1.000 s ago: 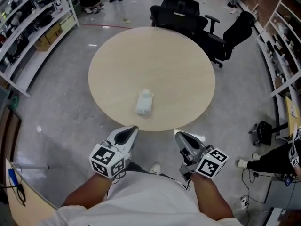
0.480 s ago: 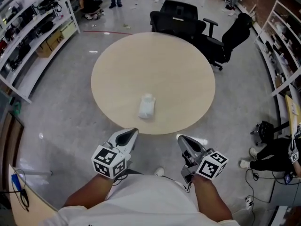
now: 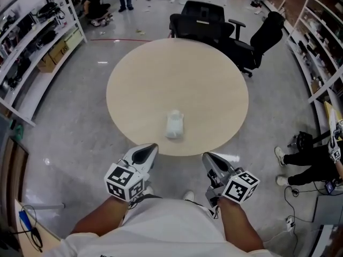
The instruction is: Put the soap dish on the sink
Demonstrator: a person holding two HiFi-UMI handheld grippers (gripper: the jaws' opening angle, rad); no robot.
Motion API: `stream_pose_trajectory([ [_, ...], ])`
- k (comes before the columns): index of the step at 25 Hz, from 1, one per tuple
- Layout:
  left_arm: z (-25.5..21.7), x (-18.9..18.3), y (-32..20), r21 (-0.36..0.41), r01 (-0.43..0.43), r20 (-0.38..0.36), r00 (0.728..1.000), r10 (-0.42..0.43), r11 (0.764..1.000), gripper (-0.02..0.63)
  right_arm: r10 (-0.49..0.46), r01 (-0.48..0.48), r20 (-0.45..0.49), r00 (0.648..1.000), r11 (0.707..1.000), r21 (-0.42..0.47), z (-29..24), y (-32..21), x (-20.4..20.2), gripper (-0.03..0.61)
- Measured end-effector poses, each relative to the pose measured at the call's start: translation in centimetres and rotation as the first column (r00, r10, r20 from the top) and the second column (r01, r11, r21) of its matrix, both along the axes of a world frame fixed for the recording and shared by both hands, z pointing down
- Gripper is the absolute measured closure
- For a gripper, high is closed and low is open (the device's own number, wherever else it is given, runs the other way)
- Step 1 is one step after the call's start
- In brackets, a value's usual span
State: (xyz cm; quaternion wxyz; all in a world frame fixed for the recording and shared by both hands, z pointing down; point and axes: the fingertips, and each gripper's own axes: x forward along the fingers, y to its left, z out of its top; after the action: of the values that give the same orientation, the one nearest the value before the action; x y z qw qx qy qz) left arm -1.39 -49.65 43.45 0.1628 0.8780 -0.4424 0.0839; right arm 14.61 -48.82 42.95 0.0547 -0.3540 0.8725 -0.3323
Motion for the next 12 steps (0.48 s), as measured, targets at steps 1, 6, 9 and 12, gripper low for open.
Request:
stream_pose_trajectory([
  [1, 0.02, -0.06, -0.03, -0.001, -0.005, -0.002, 1.0, 0.005, 1.0, 0.606, 0.003, -0.003, -0.002, 1.0, 1.0, 0.0, -0.09, 0.0, -0.11, 0.578],
  [6, 0.04, -0.12, -0.12, -0.002, -0.026, -0.007, 1.0, 0.026, 1.0, 0.606, 0.016, -0.016, -0.02, 1.0, 1.0, -0.005, -0.06, 0.11, -0.12, 0.578],
  [9, -0.07, -0.22, 0.07, 0.004, -0.038, -0.005, 0.999, 0.038, 0.999, 0.606, 0.022, -0.022, -0.022, 1.0, 1.0, -0.008, -0.02, 0.37, -0.21, 0.578],
  [12, -0.01, -0.35, 0.17, 0.004, -0.04, -0.006, 0.999, 0.04, 0.999, 0.606, 0.017, -0.017, -0.028, 0.999, 1.0, -0.003, -0.18, 0.54, -0.5, 0.578],
])
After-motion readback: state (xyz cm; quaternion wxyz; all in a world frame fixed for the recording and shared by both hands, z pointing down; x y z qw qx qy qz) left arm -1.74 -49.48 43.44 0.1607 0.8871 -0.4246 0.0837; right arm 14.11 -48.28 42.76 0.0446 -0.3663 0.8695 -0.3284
